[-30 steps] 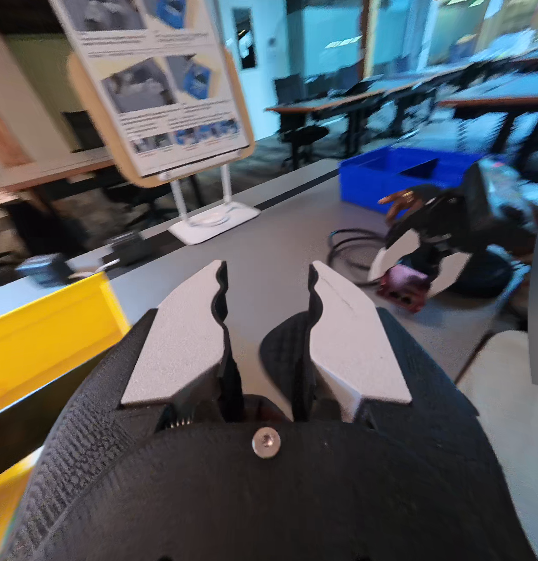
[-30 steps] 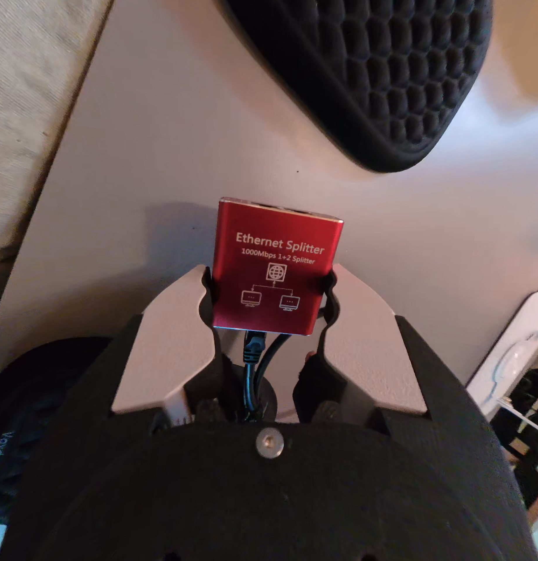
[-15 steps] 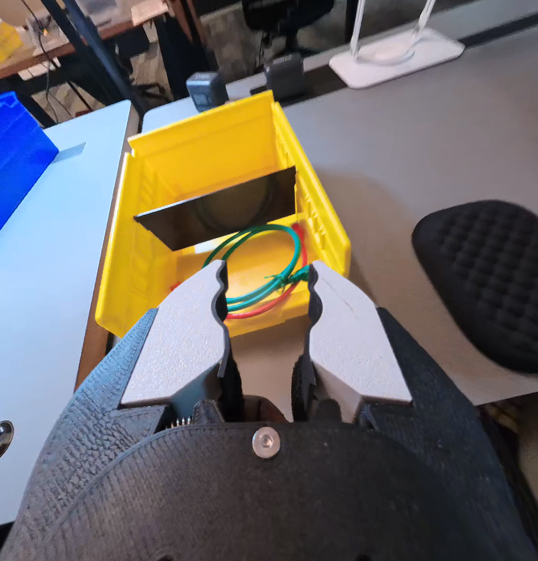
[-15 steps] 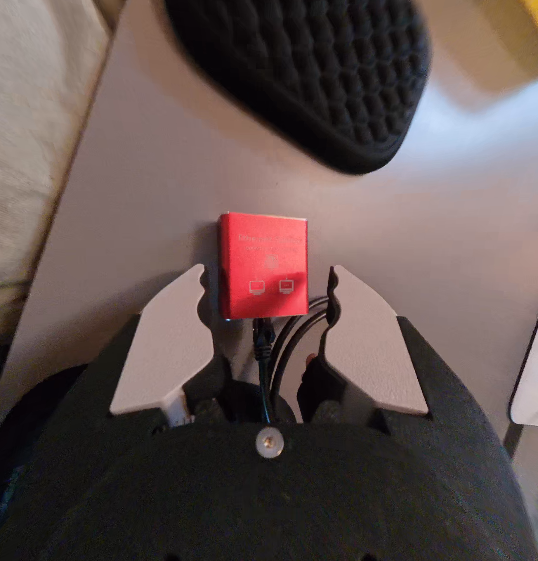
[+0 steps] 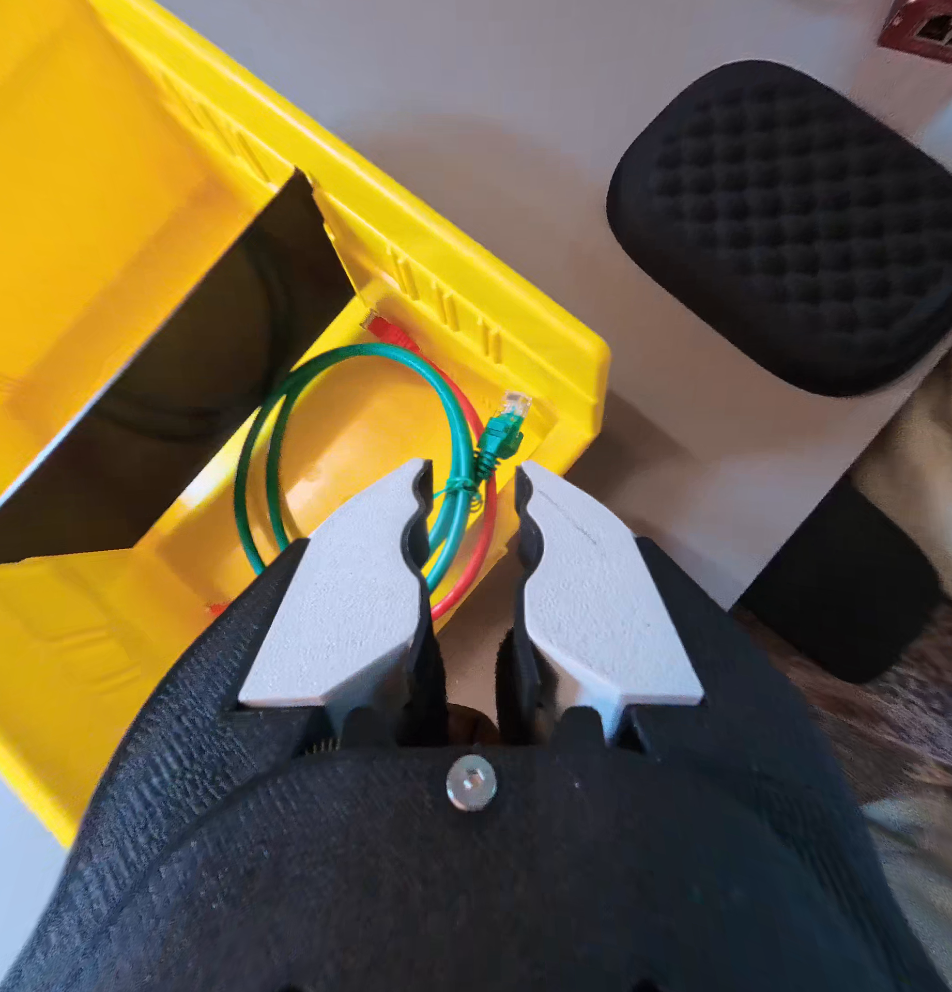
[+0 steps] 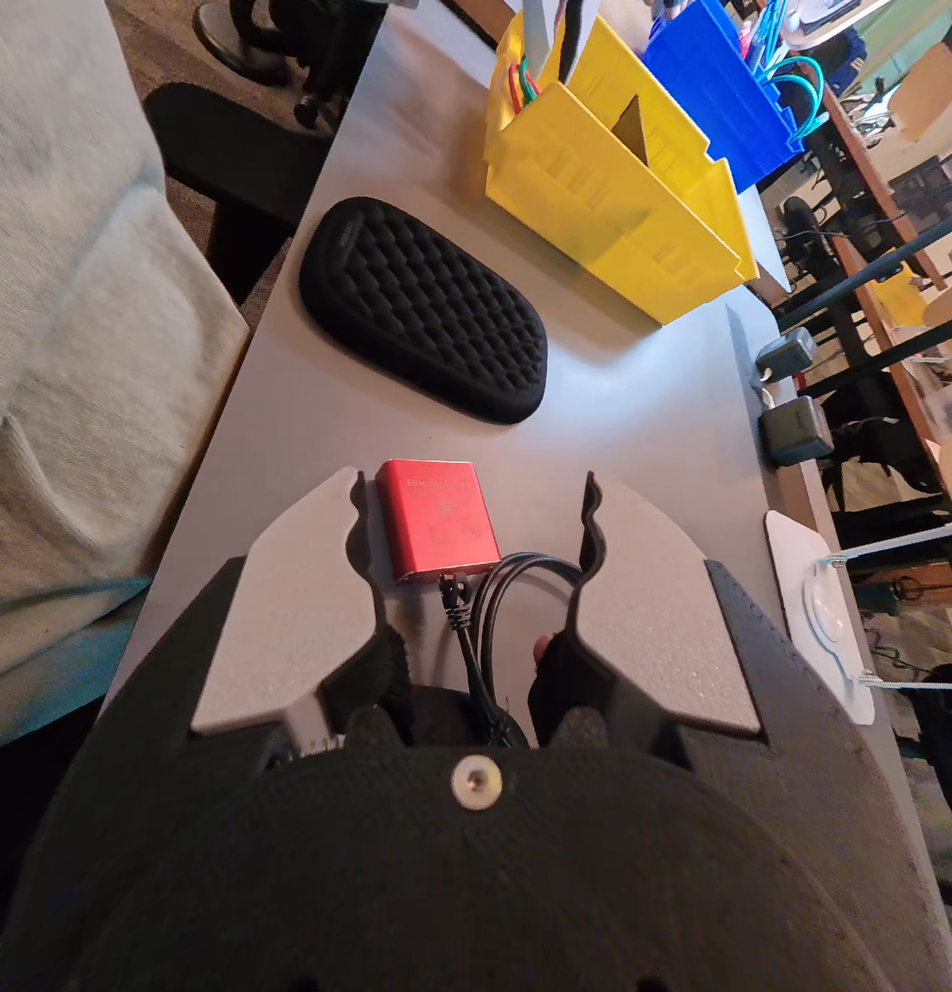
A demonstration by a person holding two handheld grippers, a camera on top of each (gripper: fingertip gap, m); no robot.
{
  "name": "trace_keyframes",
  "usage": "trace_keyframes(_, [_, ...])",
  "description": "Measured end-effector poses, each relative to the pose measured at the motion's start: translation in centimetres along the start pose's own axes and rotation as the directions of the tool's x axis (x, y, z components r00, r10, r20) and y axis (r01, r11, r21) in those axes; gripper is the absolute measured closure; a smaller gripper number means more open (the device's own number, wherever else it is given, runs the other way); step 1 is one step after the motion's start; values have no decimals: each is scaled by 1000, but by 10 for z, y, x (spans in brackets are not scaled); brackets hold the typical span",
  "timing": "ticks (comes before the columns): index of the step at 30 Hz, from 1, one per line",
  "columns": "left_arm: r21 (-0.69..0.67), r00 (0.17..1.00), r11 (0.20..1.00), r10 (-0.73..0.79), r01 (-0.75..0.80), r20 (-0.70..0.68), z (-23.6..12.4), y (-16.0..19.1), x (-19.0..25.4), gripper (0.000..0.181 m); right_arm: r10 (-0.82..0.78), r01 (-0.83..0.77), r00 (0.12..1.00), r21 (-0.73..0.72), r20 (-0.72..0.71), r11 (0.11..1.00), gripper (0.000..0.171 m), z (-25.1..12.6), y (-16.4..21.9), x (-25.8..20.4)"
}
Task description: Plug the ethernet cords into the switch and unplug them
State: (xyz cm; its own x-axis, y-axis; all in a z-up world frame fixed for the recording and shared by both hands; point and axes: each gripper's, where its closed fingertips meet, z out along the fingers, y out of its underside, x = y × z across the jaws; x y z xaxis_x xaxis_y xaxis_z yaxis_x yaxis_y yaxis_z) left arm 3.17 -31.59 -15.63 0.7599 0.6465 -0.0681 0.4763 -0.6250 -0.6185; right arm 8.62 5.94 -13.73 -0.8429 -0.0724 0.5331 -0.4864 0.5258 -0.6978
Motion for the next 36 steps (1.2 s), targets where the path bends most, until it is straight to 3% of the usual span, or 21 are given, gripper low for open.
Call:
trace_keyframes(1, [-28,999,999,-28,27,-47,4,1,-2,152,-3,3,1000,-3,-4,1000,94,-1,0,0])
trace_keyframes(6, [-208,964,974,-137,89,-228,23,20,-1,153,-15,14,1000,-24,-22,1000,94,-3,2,0])
trace_keyframes(9, [-181,944,978,-153,102,-292,24,17,2,165,-12,12,1000,-24,-28,1000,96,-4,4,1])
trace_keyframes(16, [87,963,981,-148,171,-223,-9,-13,-16,165,-12,10,999,-55,-41,998,96,-5,10,3])
trace_keyframes(20, [385,977,898,-200,214,-78,-47,-45,-38,166,-23,22,999,-33,-44,999,97,-3,4,1])
trace_keyframes(24, [682,970,718,-238,139,53,-103,-79,-32,166,-17,22,998,80,-68,997,100,-5,-14,3])
trace_keyframes(27, [814,971,569,-238,114,30,-136,-106,-2,166,-12,32,995,190,-102,981,101,-6,-33,7])
trace_keyframes(29, [919,969,365,-237,151,-65,-159,-128,21,166,0,40,989,265,-151,963,108,-7,-47,13])
trace_keyframes(31, [965,955,96,-198,242,-220,-177,-145,45,166,41,38,979,377,-200,926,117,-6,-67,19])
trace_keyframes(33, [924,917,-120,-130,364,-378,-180,-155,63,166,65,49,974,480,-218,876,118,-1,-90,19])
trace_keyframes(36, [777,829,-345,7,527,-560,-163,-168,82,166,168,21,945,565,-282,825,122,14,-117,28])
